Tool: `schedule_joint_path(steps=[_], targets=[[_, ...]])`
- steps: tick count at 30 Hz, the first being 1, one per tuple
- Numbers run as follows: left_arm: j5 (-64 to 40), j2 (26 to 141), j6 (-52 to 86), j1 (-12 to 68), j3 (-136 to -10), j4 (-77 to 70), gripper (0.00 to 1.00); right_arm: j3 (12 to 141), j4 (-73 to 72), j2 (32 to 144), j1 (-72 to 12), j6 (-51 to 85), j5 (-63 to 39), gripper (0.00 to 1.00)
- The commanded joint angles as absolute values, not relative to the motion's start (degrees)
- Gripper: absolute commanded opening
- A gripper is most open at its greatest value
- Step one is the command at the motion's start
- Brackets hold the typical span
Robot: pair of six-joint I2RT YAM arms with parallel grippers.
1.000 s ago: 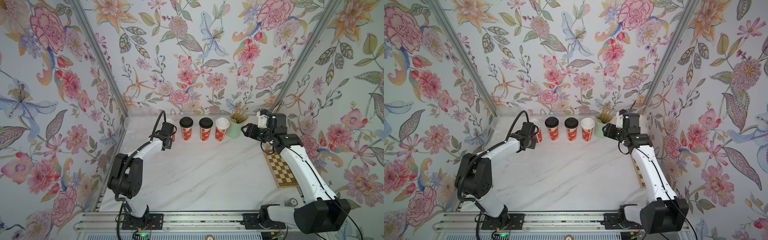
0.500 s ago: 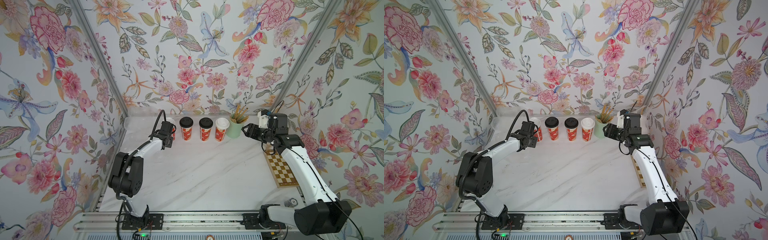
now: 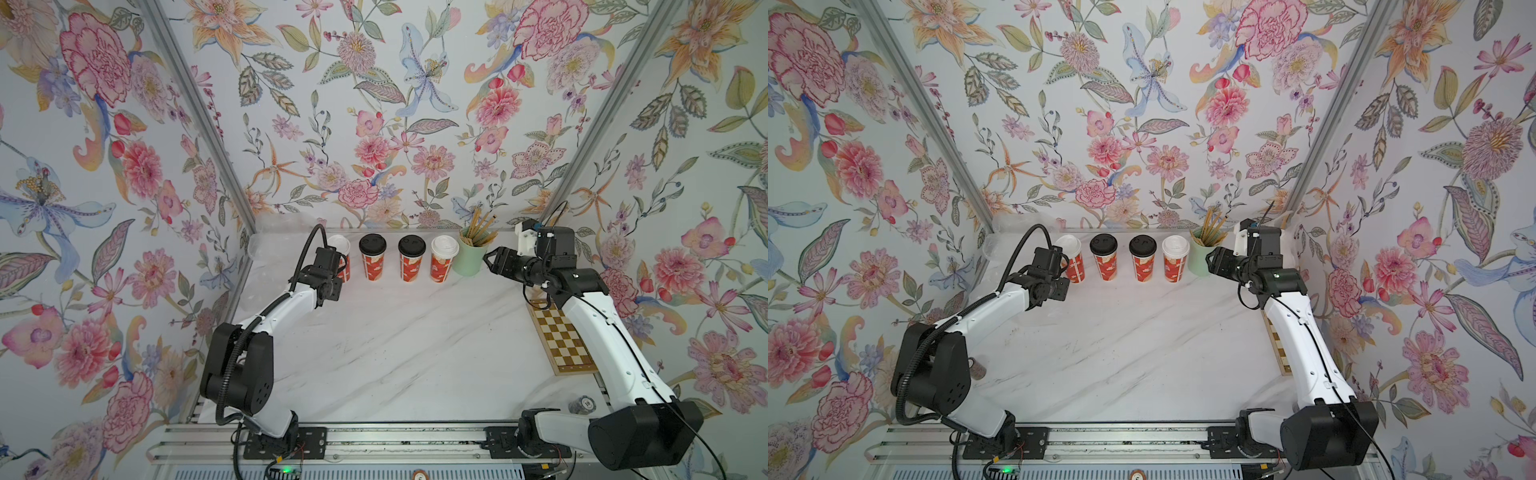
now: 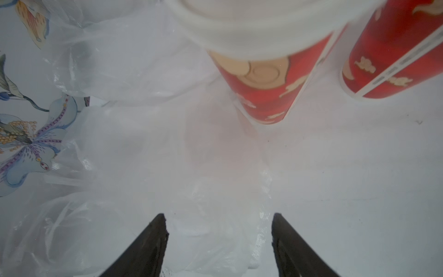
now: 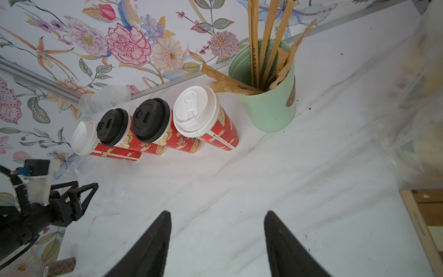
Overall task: Pack milk tea into plastic carrier bags
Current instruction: Adjust the plastic carrier bag at the center of the board.
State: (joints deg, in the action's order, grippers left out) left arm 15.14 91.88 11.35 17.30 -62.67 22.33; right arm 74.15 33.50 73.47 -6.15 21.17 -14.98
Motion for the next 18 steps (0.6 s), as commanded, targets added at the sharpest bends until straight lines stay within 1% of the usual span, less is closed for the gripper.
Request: schedule_joint_path(steps=[1, 6, 8, 9, 11, 13, 15, 18], targets=[[13.46, 94.01, 12.13, 16.71, -61.78, 21.15, 0.72, 75.69, 35.09, 74.18, -6.58, 19.82, -15.51, 0.64], [12.52, 98.06, 12.57, 16.17, -61.38, 20.09, 0.71, 76.30, 36.32, 73.37, -6.67, 19.31, -14.55, 0.64], [11.70, 99.06, 12.65, 15.77, -61.26, 19.35, 0.69, 76.13, 36.61, 72.97, -6.66, 19.24, -14.35, 0.64], [11.60, 99.38, 12.66, 15.71, -61.30, 19.27, 0.67, 76.18, 36.73, 72.82, -6.66, 19.16, -14.41, 0.64], [12.22, 99.34, 12.79, 15.64, -61.50, 19.57, 0.57, 76.11, 36.98, 72.60, -6.67, 19.17, -14.39, 0.64], [12.92, 97.99, 13.08, 15.64, -61.65, 20.23, 0.44, 76.14, 37.06, 72.26, -6.68, 19.17, -14.31, 0.64], [12.75, 95.89, 13.82, 15.61, -62.00, 21.73, 0.33, 76.36, 37.26, 72.03, -6.62, 19.29, -14.24, 0.64], [9.75, 91.78, 15.16, 15.63, -61.97, 24.04, 0.21, 76.47, 37.39, 71.76, -6.77, 19.35, -14.49, 0.64]])
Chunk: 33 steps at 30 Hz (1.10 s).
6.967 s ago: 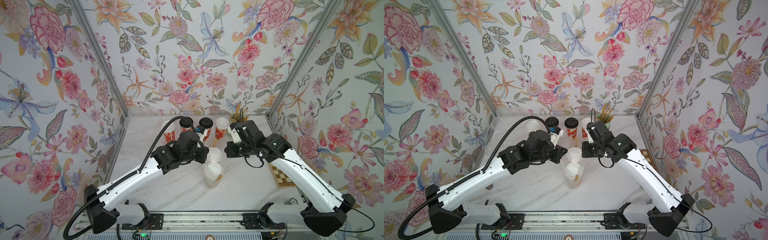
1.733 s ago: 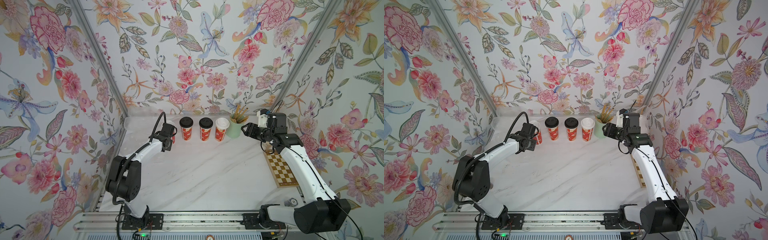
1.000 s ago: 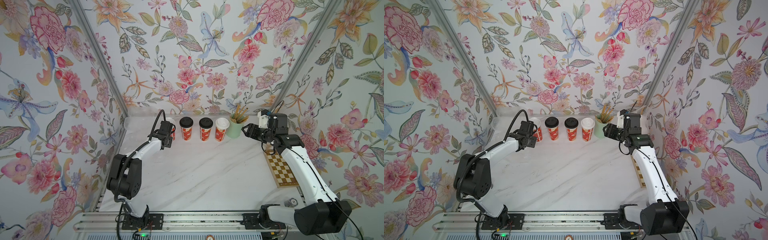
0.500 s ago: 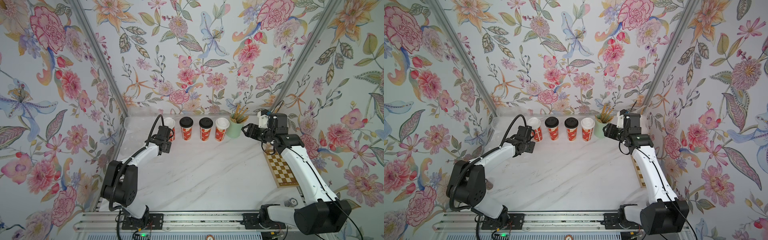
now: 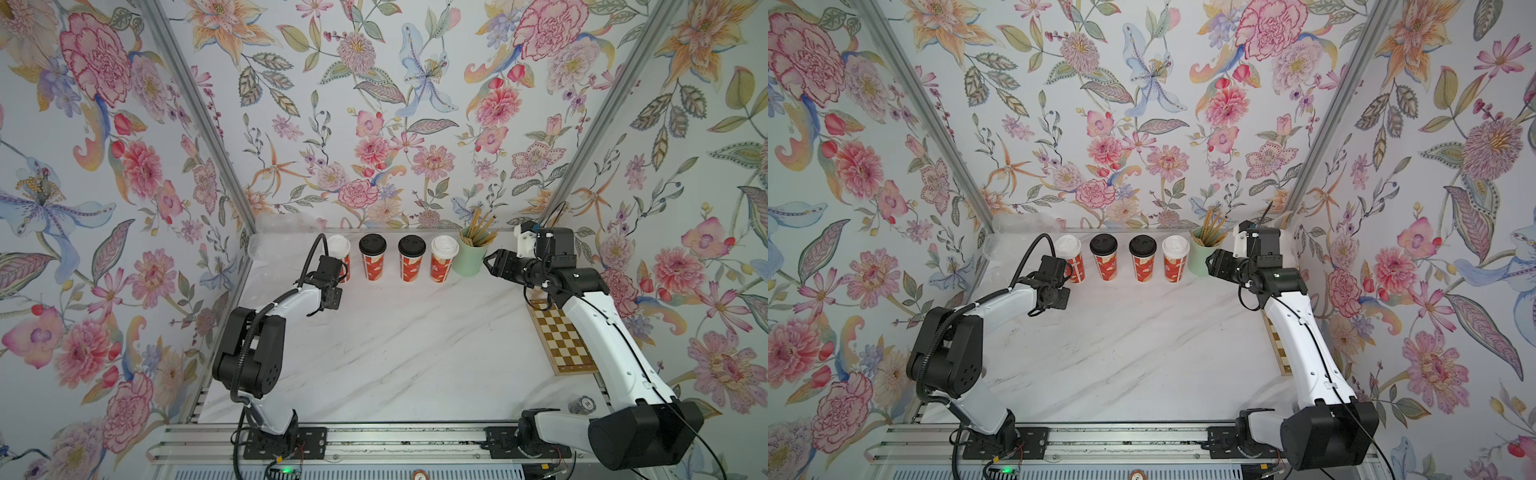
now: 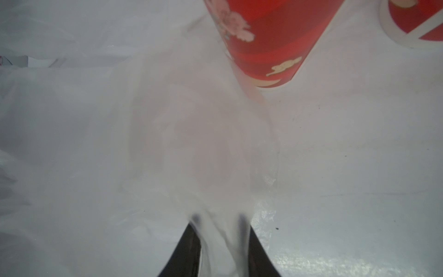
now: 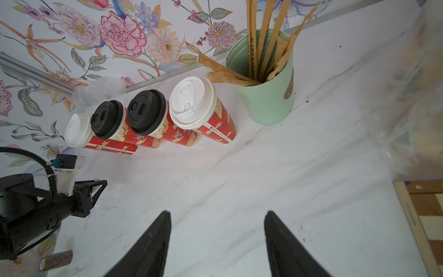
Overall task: Pack milk tea into plastic carrier bags
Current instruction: Adjust the plastic carrier bag at the center of the board.
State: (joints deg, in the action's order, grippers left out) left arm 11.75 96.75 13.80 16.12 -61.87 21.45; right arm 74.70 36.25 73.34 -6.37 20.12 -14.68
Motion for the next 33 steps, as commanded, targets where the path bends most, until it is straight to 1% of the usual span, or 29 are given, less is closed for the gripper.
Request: schedule_joint_path(steps=[1, 6, 9, 14, 18, 22, 25, 28, 33], targets=[[7.95, 90.15, 15.46, 15.64, -61.79, 24.97, 0.19, 76.55, 37.50, 71.61, -6.85, 19.43, -14.51, 0.64], [-1.66, 80.11, 17.58, 15.65, -61.35, 29.15, 0.11, 77.27, 38.05, 70.81, -7.68, 20.48, -15.30, 0.64], [-7.03, 74.62, 19.91, 15.70, -61.39, 30.95, 0.08, 77.91, 38.56, 70.49, -9.00, 21.17, -16.09, 0.64], [-16.62, 66.33, 25.61, 15.94, -61.10, 30.45, 0.06, 78.62, 39.02, 69.97, -11.95, 23.34, -20.07, 0.65], [-22.74, 61.67, 31.27, 17.28, -60.61, 26.19, 0.05, 79.84, 40.52, 70.01, -15.99, 23.91, -22.68, 0.65], [-26.49, 59.72, 36.30, 20.32, -59.40, 19.95, 0.05, 81.31, 41.61, 70.29, -19.36, 23.96, -26.35, 0.67], [-28.30, 59.34, 39.73, 23.29, -57.93, 14.17, 0.05, 82.52, 41.92, 70.77, -21.91, 23.67, -28.64, 0.71], [-30.06, 59.96, 42.76, 26.99, -56.18, 7.56, 0.04, 83.40, 42.01, 71.97, -24.67, 22.54, -29.20, 0.76], [-30.54, 61.18, 47.71, 31.56, -53.46, -2.63, 0.03, 83.11, 42.80, 75.33, -28.43, 21.03, -27.87, 0.78]])
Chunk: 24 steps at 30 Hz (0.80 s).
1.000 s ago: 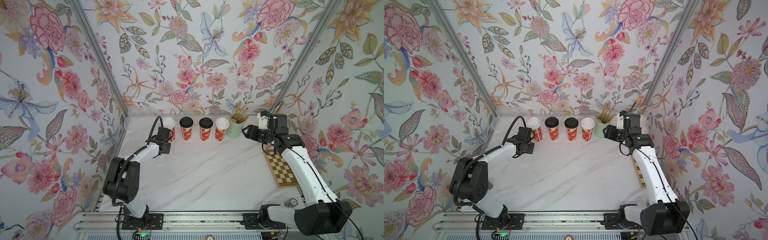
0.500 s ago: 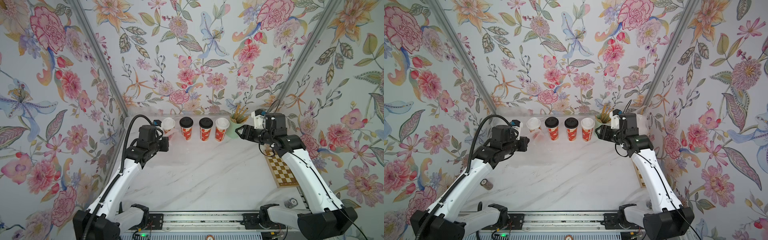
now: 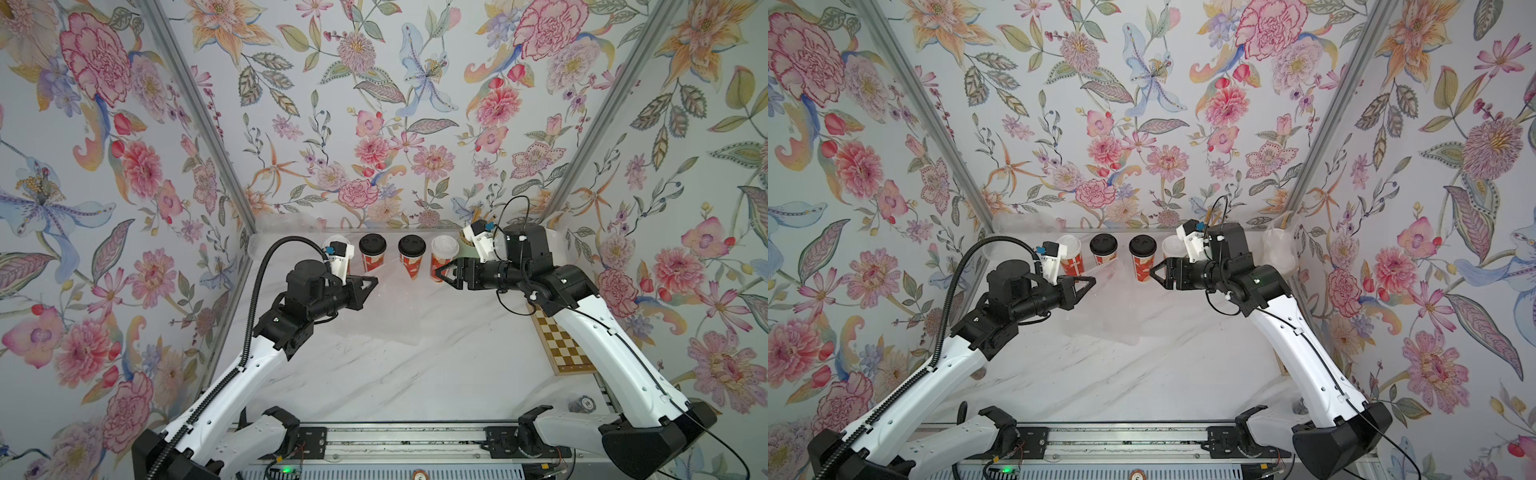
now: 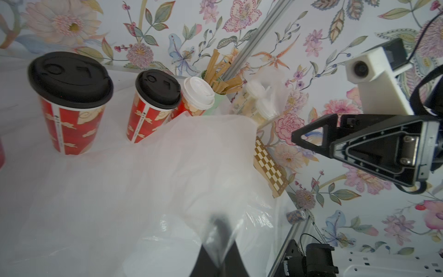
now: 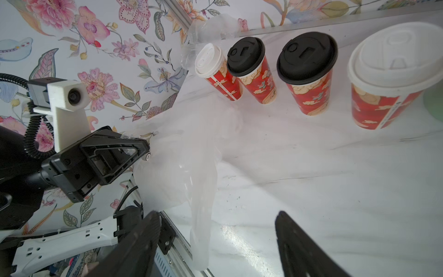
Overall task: Pack milk tea into plastic carrier bags
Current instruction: Adjust the plastic carrier bag at the center of the board.
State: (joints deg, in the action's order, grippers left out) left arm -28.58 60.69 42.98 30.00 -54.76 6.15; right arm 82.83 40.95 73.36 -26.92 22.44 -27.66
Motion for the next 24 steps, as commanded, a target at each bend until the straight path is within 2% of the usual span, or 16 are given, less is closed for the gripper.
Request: schedule_joint_path(steps=[1, 4, 8, 15, 18, 22, 24], targets=[[-30.14, 61.39, 48.17, 32.09, -53.14, -3.81, 0.03, 82.69, 42.78, 75.71, -29.21, 21.22, -27.74, 0.78], [-28.88, 61.86, 50.29, 33.68, -51.64, -8.95, 0.02, 81.65, 42.70, 76.31, -32.77, 22.42, -25.71, 0.79], [-27.99, 62.81, 54.27, 35.95, -48.76, -17.24, 0.02, 77.60, 39.55, 75.06, -36.69, 27.11, -18.00, 0.79], [-24.55, 63.35, 58.13, 38.36, -45.97, -24.40, 0.01, 67.97, 31.35, 71.83, -41.52, 34.78, -11.01, 0.74], [-24.74, 63.36, 60.94, 38.54, -43.97, -29.98, 0.01, 64.59, 28.35, 71.52, -42.31, 37.29, -9.62, 0.57], [-24.61, 62.45, 62.53, 38.89, -41.53, -32.57, 0.01, 63.61, 27.73, 71.46, -42.78, 37.39, -7.48, 0.22], [-23.23, 61.05, 61.71, 38.83, -40.51, -29.78, 0.01, 64.11, 28.50, 71.12, -42.69, 36.78, -7.55, 0.08]])
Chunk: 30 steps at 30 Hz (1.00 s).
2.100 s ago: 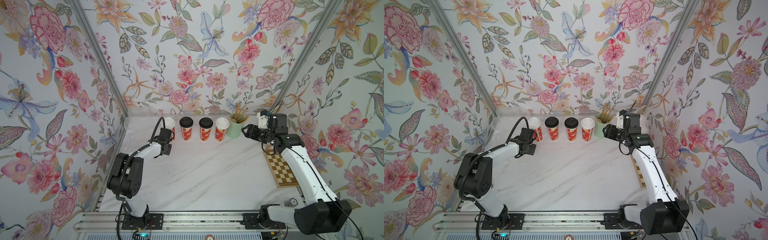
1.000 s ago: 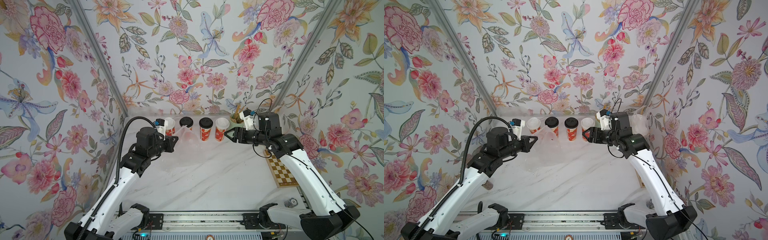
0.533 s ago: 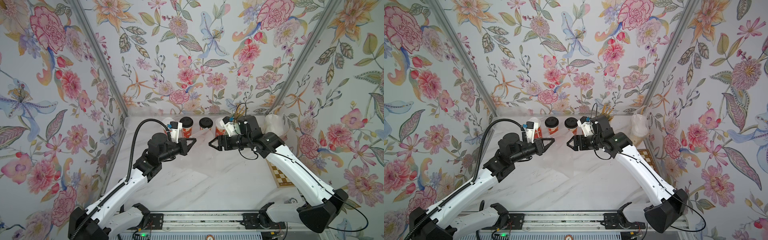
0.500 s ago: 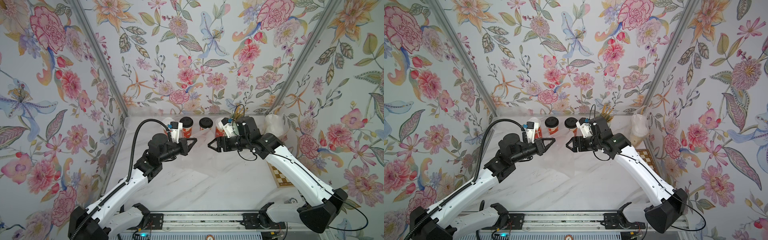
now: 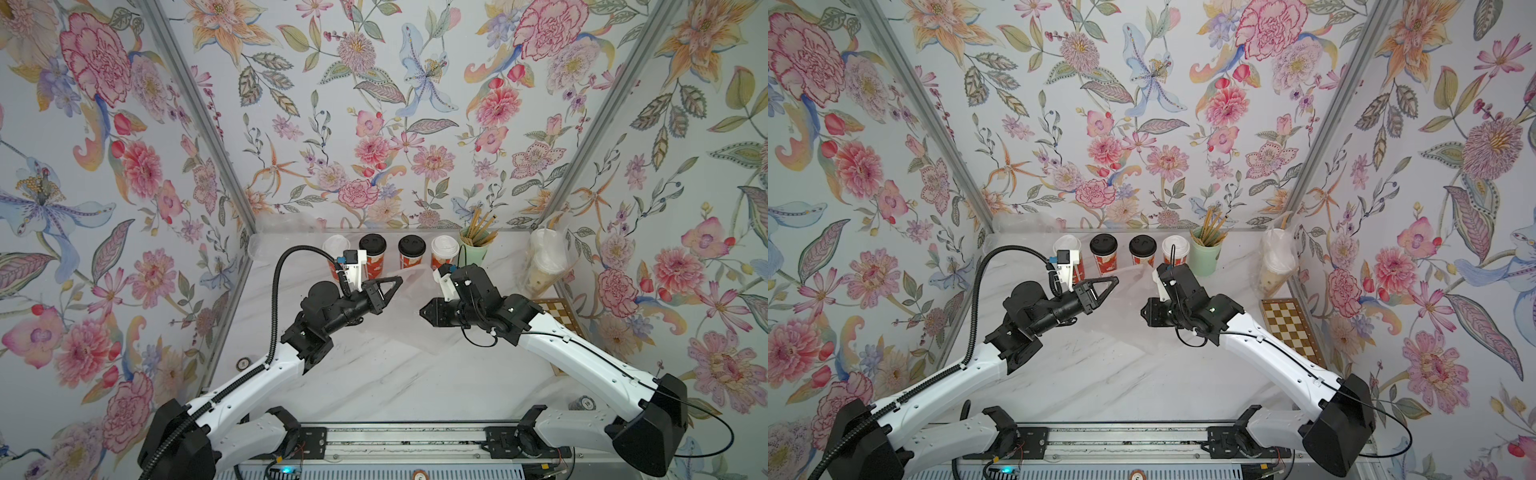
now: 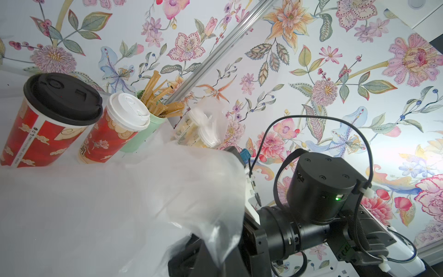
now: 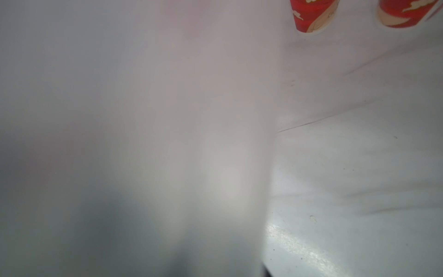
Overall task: Pack milk tea into plastic carrier bags
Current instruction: Adjust the plastic carrier bag at the center of the board.
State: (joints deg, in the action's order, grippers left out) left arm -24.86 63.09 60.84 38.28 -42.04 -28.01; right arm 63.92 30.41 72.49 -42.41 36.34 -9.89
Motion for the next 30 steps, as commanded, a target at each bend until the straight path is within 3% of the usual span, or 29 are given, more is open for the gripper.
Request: schedule_joint_path(steps=[1, 9, 18, 22, 26, 30], targets=[[-22.09, 60.07, 60.66, 38.84, -40.26, -27.27, 0.01, 64.77, 29.43, 71.20, -42.46, 36.22, -7.92, 0.03], [-14.53, 53.94, 51.89, 38.81, -42.64, -1.47, 0.09, 74.59, 45.73, 73.51, -37.99, 27.00, -13.02, 0.00], [-19.60, 51.39, 50.50, 39.44, -43.68, 10.66, 0.20, 85.33, 59.16, 80.50, -35.78, 18.83, -24.17, 0.00], [-18.23, 50.78, 48.44, 39.64, -45.63, 13.88, 0.30, 86.99, 60.87, 82.45, -36.70, 17.97, -25.96, 0.00], [-15.26, 53.27, 44.00, 39.64, -50.27, 17.16, 0.54, 88.43, 61.57, 83.67, -40.20, 17.80, -27.85, 0.00], [-15.36, 57.57, 39.64, 39.64, -53.53, 19.09, 0.66, 88.51, 61.61, 84.32, -41.22, 17.66, -29.09, 0.00]])
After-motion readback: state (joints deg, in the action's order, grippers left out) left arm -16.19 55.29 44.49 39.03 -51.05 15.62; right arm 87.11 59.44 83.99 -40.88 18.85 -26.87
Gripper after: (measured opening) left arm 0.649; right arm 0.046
